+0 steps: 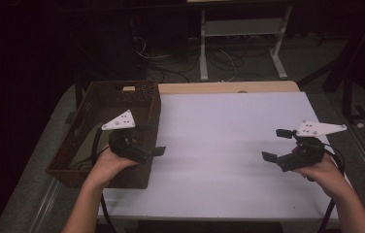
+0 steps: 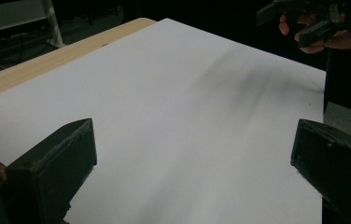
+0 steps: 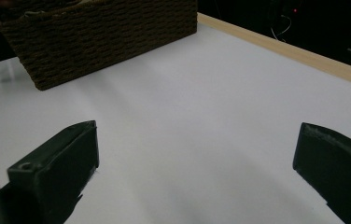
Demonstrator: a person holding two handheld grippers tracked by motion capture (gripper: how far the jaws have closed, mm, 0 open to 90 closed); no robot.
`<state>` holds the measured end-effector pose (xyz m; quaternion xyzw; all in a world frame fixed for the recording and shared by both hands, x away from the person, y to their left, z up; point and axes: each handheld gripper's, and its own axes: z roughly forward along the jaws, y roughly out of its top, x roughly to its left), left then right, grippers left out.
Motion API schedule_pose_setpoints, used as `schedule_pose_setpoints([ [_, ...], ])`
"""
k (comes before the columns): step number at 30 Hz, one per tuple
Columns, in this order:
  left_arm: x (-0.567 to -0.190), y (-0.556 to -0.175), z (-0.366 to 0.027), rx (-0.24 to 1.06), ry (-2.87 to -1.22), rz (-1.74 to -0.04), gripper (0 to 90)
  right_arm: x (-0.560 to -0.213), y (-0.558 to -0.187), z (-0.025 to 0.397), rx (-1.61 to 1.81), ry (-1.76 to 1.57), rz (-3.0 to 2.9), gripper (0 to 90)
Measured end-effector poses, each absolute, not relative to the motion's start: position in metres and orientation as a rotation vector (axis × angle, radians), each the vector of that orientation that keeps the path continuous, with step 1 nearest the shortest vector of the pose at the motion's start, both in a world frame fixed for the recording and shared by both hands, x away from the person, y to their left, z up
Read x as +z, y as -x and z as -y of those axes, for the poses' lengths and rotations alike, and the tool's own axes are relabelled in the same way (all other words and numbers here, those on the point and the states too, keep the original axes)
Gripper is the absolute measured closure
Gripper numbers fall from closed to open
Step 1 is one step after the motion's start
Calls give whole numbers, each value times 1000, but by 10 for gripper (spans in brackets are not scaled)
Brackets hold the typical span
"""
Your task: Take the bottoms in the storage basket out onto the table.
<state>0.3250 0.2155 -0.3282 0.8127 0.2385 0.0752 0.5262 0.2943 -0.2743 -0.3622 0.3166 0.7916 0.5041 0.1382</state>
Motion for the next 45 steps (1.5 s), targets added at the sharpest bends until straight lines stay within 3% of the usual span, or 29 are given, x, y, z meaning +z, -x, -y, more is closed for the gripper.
schedule_pose_setpoints([
  [45,-316,-346,-257,256,-1954,-661,0,-390,-289,278,1478,-976,-2256,4],
])
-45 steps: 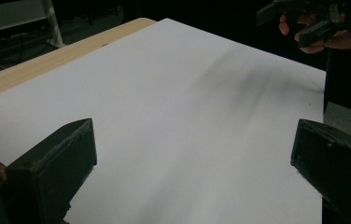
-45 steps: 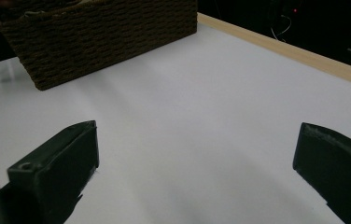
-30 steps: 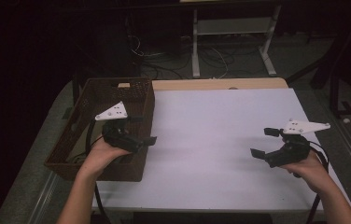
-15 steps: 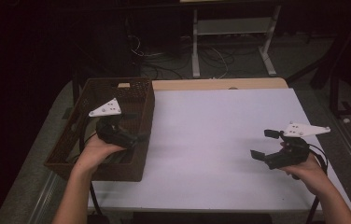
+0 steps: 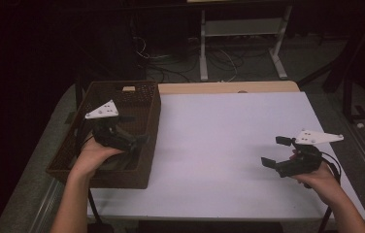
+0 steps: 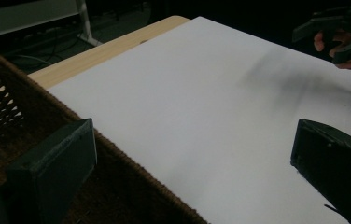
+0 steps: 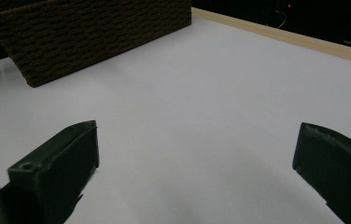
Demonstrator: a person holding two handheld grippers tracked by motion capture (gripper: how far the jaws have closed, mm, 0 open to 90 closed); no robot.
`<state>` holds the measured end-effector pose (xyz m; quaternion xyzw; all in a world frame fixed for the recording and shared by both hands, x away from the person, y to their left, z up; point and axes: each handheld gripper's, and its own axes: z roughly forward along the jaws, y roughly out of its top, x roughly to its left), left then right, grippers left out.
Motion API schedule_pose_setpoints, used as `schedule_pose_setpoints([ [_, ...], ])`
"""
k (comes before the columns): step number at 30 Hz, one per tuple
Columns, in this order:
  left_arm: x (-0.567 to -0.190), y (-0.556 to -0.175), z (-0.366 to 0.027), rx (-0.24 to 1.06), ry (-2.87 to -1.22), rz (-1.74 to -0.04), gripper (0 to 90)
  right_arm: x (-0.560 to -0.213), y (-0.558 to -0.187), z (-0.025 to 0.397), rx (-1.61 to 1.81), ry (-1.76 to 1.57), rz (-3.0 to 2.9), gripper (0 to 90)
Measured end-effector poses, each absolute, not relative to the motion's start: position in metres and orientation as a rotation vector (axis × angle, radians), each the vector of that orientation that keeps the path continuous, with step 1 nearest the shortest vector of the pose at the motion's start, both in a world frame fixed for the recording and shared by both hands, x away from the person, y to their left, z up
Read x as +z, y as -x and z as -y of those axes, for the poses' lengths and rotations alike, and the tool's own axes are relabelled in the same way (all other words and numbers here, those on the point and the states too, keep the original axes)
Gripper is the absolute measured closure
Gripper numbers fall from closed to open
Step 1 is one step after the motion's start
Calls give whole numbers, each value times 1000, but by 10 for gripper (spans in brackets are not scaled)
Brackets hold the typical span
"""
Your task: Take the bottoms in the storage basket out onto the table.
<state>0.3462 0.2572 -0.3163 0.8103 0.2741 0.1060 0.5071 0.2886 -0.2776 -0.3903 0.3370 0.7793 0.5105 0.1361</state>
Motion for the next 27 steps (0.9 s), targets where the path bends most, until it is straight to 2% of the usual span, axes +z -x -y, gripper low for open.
schedule_pose_setpoints([
  [27,-320,-356,-305,335,-1920,-796,0,-405,-285,280,1462,-1007,-2269,3],
])
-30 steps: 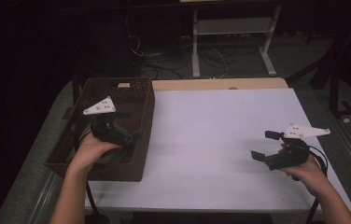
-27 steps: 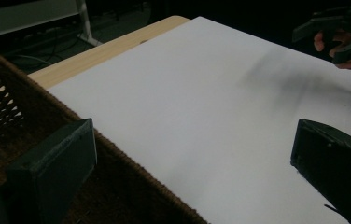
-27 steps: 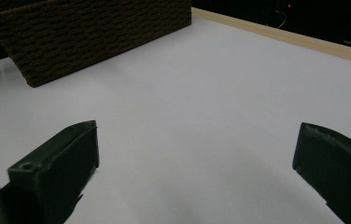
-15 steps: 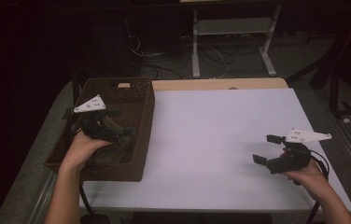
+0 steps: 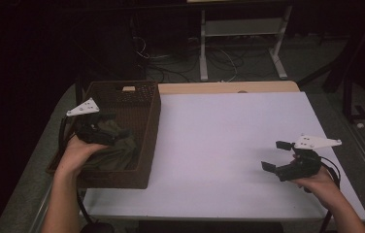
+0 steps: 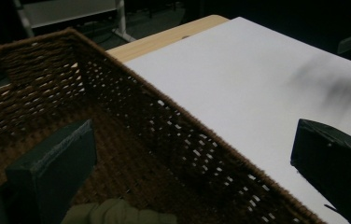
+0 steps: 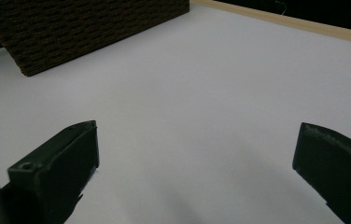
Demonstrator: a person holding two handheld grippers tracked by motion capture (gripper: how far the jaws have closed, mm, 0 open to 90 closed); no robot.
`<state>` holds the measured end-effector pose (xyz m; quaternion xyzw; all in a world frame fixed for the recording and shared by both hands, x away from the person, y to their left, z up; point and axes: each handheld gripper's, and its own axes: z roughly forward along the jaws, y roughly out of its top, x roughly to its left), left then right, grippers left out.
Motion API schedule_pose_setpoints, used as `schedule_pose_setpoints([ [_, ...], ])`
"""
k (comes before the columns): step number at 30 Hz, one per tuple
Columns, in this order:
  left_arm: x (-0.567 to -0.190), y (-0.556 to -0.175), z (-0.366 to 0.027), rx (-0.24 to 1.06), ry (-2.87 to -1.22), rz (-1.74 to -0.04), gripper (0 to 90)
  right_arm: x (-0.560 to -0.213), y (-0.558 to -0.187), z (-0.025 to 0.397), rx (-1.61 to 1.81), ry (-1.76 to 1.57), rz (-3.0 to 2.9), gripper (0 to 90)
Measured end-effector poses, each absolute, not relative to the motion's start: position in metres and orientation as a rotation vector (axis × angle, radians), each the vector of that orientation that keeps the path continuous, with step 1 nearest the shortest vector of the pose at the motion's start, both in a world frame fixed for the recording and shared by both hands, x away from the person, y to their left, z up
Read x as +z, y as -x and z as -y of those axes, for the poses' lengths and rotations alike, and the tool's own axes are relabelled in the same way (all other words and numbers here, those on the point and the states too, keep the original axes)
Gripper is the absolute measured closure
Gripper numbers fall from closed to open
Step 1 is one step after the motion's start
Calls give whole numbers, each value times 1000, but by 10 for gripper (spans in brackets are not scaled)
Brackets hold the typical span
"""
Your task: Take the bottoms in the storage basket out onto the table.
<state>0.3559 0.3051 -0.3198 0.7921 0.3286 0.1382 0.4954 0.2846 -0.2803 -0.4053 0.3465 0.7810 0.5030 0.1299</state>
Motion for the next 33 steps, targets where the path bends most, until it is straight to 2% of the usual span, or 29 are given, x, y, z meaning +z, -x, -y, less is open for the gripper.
schedule_pose_setpoints([
  [33,-351,-363,-329,378,-1980,-935,0,-406,-285,280,1455,-999,-2274,3],
])
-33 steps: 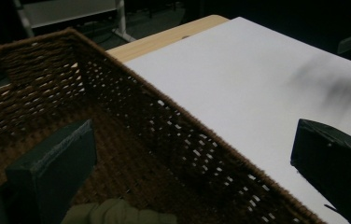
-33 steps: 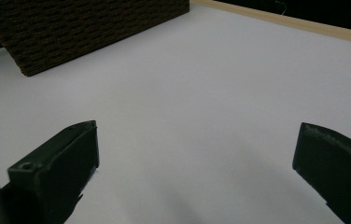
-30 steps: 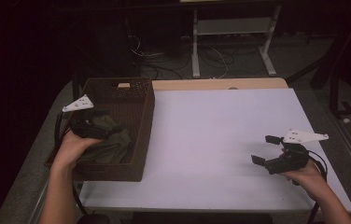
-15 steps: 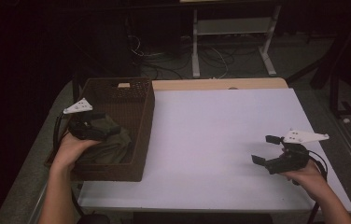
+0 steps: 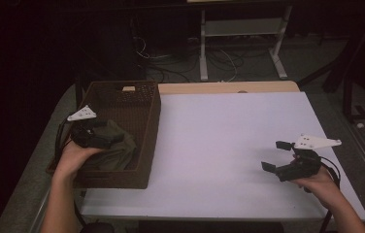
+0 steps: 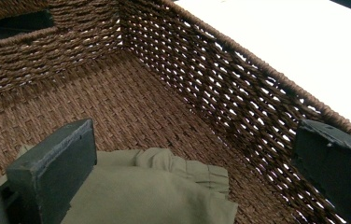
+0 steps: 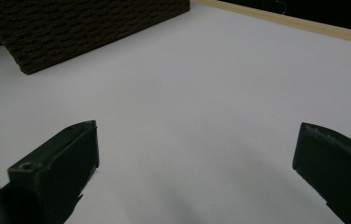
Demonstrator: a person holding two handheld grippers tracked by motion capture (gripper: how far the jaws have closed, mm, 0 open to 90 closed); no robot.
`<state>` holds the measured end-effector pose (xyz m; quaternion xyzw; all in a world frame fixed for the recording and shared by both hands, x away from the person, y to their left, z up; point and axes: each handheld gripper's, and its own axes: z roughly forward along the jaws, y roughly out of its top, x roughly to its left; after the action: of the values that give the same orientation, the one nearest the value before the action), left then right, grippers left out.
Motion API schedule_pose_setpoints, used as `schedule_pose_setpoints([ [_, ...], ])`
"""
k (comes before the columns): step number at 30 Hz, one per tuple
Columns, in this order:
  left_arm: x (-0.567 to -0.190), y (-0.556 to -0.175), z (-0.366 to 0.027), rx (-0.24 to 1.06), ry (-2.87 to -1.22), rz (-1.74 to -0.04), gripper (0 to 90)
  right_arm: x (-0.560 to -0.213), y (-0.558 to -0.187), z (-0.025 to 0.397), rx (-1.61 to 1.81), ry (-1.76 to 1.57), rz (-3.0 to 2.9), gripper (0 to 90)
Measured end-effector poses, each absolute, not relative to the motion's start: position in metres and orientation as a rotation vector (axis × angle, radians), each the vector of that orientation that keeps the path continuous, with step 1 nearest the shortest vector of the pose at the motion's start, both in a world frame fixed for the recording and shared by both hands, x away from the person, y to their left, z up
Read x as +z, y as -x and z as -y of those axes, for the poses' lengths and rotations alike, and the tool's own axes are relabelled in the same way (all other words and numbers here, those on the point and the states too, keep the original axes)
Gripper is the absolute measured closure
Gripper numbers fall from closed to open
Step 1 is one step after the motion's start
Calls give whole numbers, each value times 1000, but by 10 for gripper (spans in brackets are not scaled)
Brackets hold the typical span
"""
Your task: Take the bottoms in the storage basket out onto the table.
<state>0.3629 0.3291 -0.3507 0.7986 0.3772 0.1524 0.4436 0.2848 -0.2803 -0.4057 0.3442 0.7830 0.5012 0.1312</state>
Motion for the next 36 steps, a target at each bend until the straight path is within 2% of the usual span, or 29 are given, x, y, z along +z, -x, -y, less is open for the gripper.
schedule_pose_setpoints([
  [36,-367,-368,-318,398,-2173,-1021,0,-407,-284,280,1454,-999,-2283,3],
])
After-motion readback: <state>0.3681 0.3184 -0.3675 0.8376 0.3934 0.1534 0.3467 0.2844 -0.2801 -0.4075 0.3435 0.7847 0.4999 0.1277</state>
